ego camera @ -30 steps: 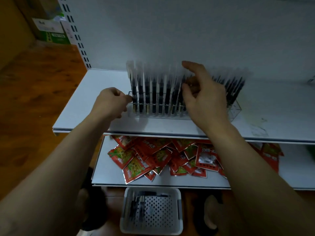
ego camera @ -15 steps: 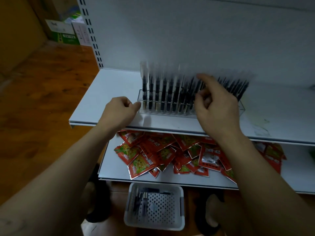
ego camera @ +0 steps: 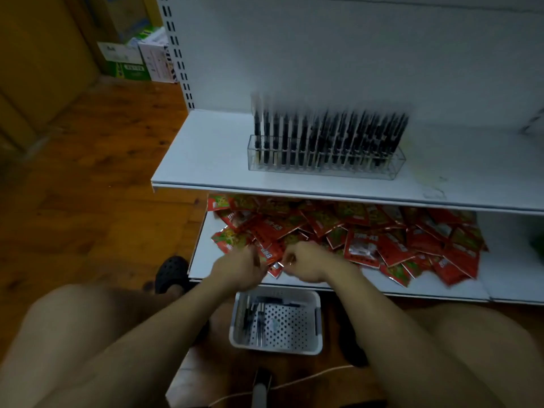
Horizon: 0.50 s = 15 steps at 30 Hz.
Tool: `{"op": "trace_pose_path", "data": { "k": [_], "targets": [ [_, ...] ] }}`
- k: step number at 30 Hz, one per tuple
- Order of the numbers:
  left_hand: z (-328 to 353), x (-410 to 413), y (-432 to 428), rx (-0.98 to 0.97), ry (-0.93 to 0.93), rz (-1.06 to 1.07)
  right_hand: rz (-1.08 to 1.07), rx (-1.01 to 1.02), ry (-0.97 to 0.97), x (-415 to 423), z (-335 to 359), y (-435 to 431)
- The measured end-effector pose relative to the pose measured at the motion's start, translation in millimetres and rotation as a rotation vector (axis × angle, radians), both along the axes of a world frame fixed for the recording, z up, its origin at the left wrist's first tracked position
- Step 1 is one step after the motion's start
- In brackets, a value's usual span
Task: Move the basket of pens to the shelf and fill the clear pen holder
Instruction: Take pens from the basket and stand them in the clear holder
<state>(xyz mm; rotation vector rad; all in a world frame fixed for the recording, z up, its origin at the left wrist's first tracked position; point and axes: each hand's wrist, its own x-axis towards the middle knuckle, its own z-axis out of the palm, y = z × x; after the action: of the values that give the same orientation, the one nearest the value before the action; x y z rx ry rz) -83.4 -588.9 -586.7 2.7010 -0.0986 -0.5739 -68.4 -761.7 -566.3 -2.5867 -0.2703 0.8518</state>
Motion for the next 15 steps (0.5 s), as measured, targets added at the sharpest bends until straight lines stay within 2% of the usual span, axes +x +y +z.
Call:
{"op": "trace_pose_path", "data": {
  "k": [2,4,7,10,13,15],
  "targets": [
    [-30,-16,6,0.204,0.119,-0.113,0.007,-0.060,0.116,-12,-35,-1],
    [-58,-25,14,0.251,0.215,-0.097,-0.054,-0.097,0.184,-26,-71,-6],
    [-96,-37,19,0.130,0.344,0.092,-0.101,-0.100,0.316,-52,-126,-4],
    [-130,-50,16,0.090,0.477,0.159,-0.105,-0.117,0.481,-74,-174,9],
    [-158,-46,18,0.037,0.528,0.255,-0.132,-0.028,0.502,-81,-213,25],
    [-171,-37,21,-0.050,0.544,0.396,-0.118,0.041,0.512,-78,-233,41]
  ]
}}
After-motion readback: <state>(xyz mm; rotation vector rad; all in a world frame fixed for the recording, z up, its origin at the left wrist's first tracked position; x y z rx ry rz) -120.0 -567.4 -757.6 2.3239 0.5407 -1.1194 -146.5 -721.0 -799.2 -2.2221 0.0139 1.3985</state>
